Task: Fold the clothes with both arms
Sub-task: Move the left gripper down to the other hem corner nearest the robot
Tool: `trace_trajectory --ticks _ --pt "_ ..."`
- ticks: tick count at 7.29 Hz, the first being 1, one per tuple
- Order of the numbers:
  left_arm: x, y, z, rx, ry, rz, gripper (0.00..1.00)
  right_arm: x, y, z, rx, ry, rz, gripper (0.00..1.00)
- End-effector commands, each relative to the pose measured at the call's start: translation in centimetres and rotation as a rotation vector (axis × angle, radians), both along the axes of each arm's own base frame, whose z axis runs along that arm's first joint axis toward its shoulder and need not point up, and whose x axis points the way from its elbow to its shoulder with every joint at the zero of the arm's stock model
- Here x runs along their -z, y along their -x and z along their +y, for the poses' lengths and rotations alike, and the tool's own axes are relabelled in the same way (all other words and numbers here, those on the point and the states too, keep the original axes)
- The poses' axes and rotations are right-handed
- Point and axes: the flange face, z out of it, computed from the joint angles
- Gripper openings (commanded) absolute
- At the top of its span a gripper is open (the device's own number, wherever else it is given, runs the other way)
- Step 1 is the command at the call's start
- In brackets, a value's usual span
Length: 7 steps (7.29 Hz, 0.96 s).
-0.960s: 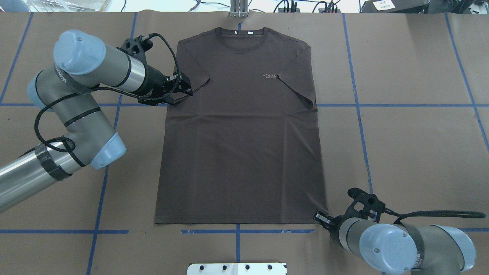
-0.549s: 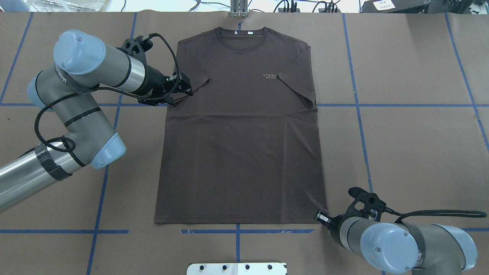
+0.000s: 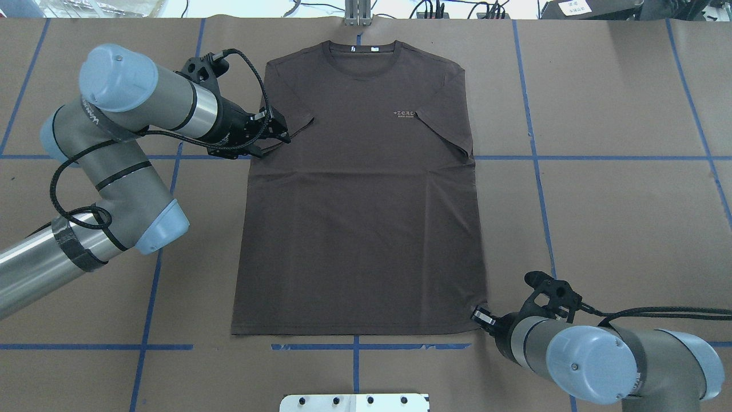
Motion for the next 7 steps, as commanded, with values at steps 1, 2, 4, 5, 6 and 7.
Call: trace_trajectory --ticks 1,2,4,5,6,7 --pt "-1.0 -1.3 7.5 0.055 0.063 0.014 0.7 1.5 -0.9 0.1 0.0 -0.002 -0.012 0.0" --pt "-2.2 -1.5 14.1 0.063 0.063 -0.039 0.69 1.5 -0.9 0.1 0.0 -0.001 -0.007 0.0" --pt "-4.0 -0.6 24.0 0.006 0.149 -0.142 0.57 1.7 -1.0 0.2 0.0 -0.002 -0.011 0.0" --pt "-6.5 -2.9 28.3 0.001 0.161 -0.201 0.54 1.8 -1.1 0.2 0.001 -0.001 -0.013 0.0" --pt "-7.1 -3.9 29.9 0.005 0.166 -0.227 0.54 1.8 -1.1 0.2 0.001 -0.001 -0.012 0.0" --pt "-8.0 -5.8 32.3 -0.028 0.189 -0.273 0.54 1.8 -1.1 0.1 0.0 -0.001 -0.012 0.0"
